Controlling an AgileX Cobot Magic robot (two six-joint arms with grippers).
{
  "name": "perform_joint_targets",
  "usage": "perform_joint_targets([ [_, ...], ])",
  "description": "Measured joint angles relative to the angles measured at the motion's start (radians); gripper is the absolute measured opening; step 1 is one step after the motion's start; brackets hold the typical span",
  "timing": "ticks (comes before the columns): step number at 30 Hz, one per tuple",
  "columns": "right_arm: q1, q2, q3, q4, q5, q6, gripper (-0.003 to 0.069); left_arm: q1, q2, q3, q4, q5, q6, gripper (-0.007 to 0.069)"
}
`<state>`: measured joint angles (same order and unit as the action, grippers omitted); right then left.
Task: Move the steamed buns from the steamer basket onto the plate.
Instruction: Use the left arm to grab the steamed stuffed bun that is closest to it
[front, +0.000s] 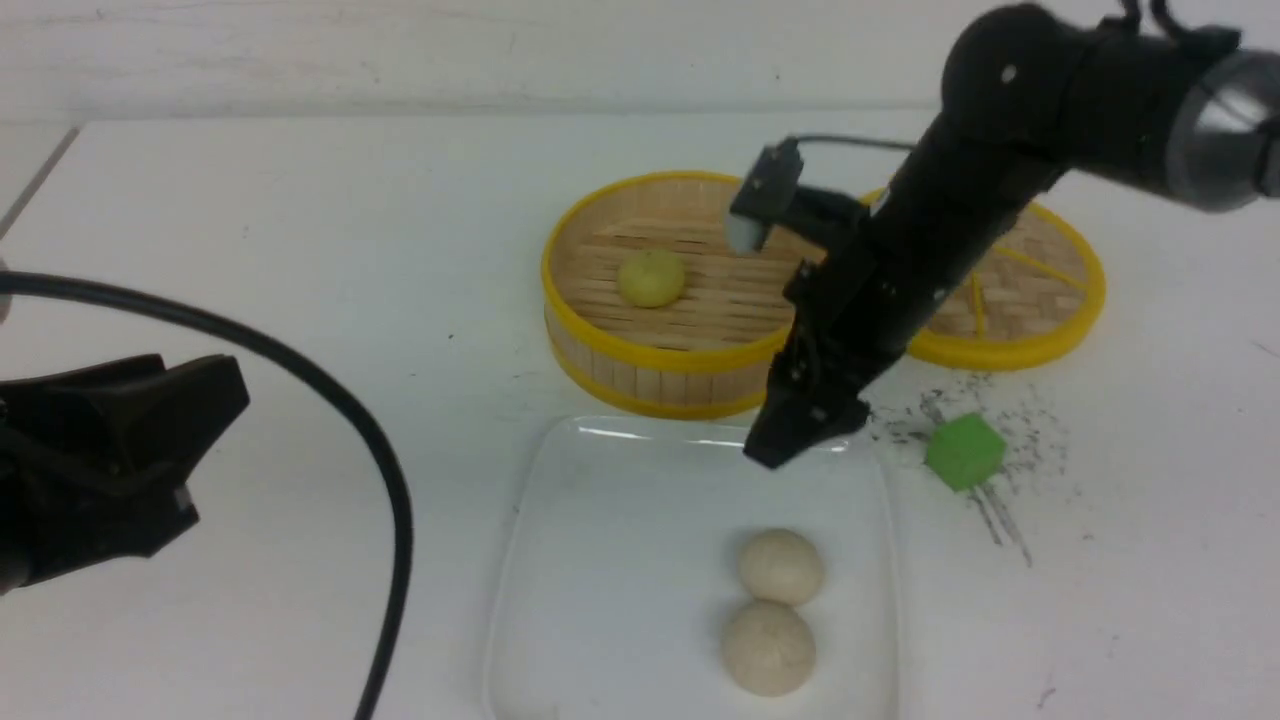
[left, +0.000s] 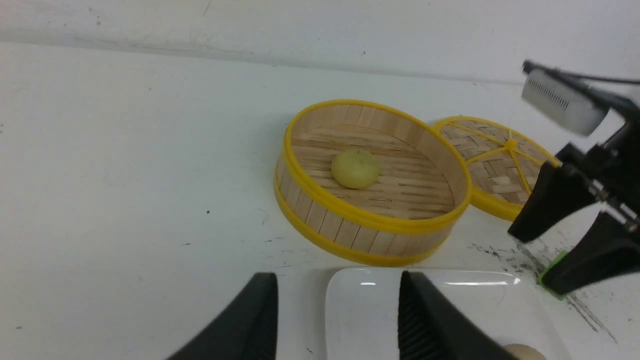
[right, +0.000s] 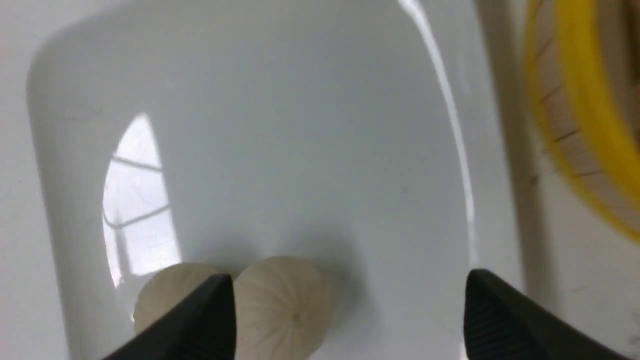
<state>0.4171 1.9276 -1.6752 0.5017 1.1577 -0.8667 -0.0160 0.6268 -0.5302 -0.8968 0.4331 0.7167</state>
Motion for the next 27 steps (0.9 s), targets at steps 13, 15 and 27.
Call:
perform_joint_targets([
  [13, -0.017, -0.321, -0.065, -0.477, -0.025, 0.448, 0.0575, 0.0, 0.0, 0.0, -0.035, 0.005, 0.0, 0.0355],
  [15, -0.025, -0.34, -0.065, -0.516, -0.033, 0.515, 0.0575, 0.0, 0.0, 0.0, -0.038, 0.005, 0.0, 0.0355],
  [27, -0.071, -0.515, -0.015, -0.724, 0.099, 0.821, 0.0575, 0.0, 0.071, 0.0, -0.199, -0.018, 0.104, 0.0355],
])
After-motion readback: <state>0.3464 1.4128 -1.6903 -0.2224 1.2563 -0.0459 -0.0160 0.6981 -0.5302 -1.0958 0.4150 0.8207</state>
